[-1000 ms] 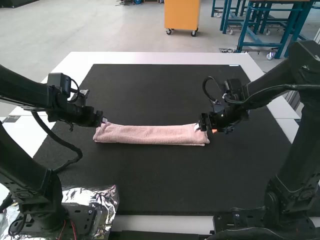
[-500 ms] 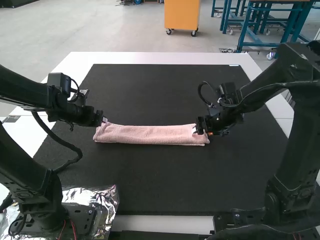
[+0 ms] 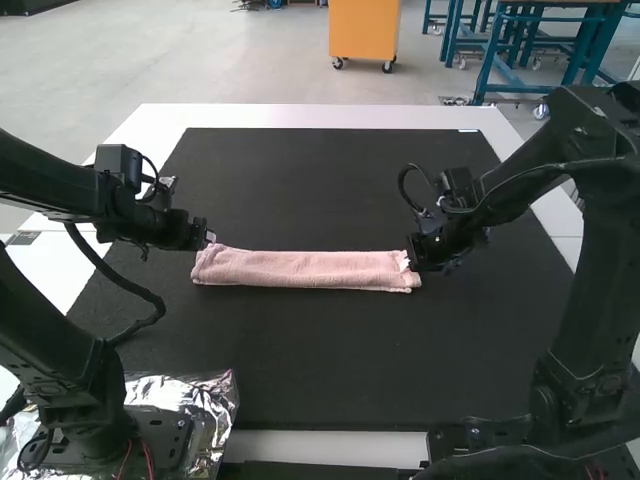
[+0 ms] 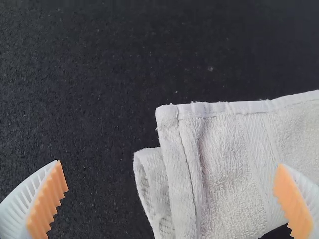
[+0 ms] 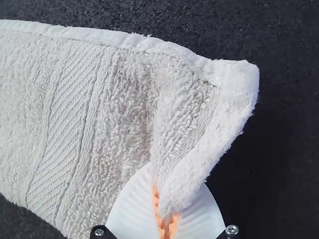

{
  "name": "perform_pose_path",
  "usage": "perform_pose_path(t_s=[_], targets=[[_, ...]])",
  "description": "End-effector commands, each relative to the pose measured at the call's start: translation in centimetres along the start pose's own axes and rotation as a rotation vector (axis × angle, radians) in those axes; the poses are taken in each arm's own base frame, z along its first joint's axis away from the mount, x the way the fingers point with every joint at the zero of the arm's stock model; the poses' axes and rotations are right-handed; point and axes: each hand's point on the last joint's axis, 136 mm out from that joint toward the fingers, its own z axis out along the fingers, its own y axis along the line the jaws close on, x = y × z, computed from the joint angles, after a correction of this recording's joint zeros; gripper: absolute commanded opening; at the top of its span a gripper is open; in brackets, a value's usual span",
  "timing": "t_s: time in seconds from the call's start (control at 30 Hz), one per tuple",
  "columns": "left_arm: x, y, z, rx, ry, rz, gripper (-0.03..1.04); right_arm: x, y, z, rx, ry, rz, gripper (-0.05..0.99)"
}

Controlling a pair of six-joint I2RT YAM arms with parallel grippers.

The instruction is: Fold the towel.

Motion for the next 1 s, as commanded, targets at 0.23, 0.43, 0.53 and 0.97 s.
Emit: perform_pose_path(t_s=[0.23, 0.43, 0.53, 0.97], targets=[[-2.6, 0.1, -0.8, -0.002, -0.075, 0.008, 0.97, -3.2, -3.9, -7.8, 0.002, -0.178, 0.081, -0.02], [-3.4, 0.5, -0.8, -0.025, -0.108, 0.009, 0.97, -4.3, -1.9, -8.6, -0.052, -0.194, 0.065, -0.02], [-3.6, 0.6, -0.7, -0.028, -0.115, 0.01, 0.97, -5.0, 0.6, -8.0, -0.091, -0.195, 0.051, -0.02], [-3.8, 1.1, -0.7, -0.048, -0.141, 0.01, 0.97, -7.1, 15.6, -2.5, -0.3, -0.151, -0.119, -0.02]])
